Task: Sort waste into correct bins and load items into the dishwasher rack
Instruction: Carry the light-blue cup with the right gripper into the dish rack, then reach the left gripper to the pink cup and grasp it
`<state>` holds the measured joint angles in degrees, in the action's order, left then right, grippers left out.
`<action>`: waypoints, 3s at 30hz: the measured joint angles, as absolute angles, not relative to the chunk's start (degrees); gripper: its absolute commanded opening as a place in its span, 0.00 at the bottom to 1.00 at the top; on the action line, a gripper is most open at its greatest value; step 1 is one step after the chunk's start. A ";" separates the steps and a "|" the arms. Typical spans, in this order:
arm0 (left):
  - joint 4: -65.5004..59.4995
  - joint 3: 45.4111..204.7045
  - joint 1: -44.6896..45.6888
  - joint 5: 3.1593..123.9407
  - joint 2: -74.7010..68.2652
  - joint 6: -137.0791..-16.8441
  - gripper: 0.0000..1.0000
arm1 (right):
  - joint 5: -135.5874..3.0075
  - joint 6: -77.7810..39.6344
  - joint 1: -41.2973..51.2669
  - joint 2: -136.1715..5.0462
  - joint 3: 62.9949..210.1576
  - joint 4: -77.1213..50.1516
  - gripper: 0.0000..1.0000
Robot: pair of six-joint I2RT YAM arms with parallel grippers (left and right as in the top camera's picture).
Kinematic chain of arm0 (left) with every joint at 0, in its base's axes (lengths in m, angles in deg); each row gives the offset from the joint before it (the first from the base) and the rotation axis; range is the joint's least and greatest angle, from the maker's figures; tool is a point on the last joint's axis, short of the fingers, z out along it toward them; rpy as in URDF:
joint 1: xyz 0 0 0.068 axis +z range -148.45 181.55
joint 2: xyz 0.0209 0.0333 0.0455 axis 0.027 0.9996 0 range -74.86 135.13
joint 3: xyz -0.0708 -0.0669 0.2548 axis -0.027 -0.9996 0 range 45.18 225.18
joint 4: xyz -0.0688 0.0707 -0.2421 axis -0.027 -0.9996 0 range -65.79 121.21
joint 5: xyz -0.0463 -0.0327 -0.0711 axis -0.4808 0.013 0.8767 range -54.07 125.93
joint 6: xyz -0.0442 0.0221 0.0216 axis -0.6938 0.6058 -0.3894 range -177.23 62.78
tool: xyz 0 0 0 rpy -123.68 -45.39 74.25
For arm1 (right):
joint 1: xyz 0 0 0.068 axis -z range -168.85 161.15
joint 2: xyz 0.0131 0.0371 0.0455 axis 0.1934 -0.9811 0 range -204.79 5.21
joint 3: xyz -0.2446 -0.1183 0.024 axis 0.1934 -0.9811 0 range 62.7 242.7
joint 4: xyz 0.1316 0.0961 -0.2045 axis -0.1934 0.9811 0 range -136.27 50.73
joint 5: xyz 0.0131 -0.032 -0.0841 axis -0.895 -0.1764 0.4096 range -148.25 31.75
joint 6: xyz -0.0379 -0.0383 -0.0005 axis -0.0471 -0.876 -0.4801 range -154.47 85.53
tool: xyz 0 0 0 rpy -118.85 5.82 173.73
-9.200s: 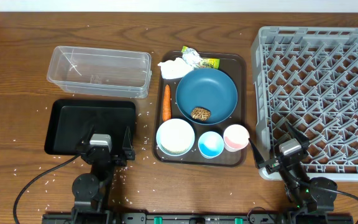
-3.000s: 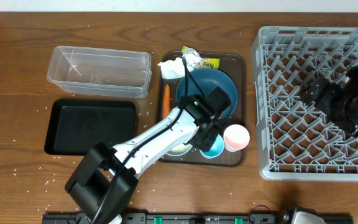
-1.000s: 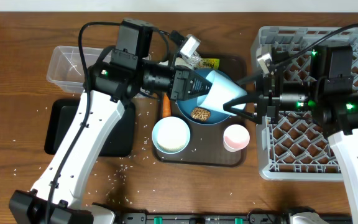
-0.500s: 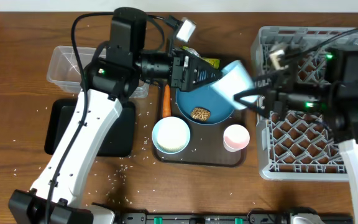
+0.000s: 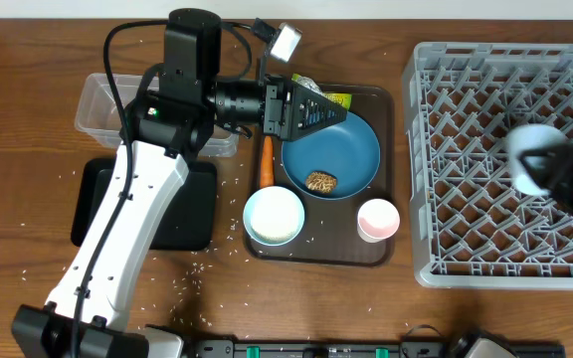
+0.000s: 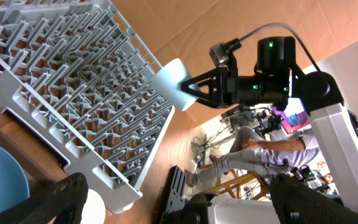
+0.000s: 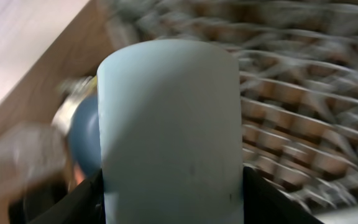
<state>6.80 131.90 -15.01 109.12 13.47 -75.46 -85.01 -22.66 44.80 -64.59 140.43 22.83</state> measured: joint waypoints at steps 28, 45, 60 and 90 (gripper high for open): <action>4.38 131.90 -15.01 109.30 13.47 -75.49 0.94 | -93.88 -11.27 76.69 -93.73 140.43 20.32 0.71; -1.07 131.94 -16.87 105.38 13.47 -71.66 0.93 | -112.35 -11.62 75.86 -86.43 145.16 15.03 0.81; -18.51 131.88 -38.33 54.81 20.20 -61.72 0.75 | -90.65 -18.20 51.97 -63.93 146.64 16.62 0.84; -21.55 132.86 -45.61 49.87 36.44 -64.73 0.06 | -85.14 -18.33 51.31 -63.93 146.64 18.98 0.93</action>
